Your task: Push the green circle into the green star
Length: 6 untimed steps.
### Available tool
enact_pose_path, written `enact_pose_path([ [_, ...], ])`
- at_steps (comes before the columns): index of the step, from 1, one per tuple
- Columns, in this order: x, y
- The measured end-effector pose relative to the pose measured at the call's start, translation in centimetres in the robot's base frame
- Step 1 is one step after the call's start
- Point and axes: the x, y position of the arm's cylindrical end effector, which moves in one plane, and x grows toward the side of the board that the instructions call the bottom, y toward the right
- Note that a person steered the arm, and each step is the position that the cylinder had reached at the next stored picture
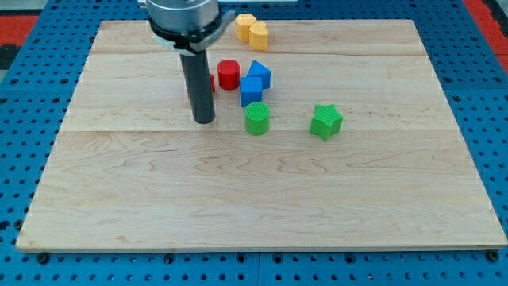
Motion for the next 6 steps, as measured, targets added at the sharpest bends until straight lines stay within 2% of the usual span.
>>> enact_pose_path([
  [2,0.0,13.6],
  [3,2.1,9.8],
  [4,2.0,-2.0],
  [5,-2.7,-15.7],
  [6,-9.5,-21.6],
])
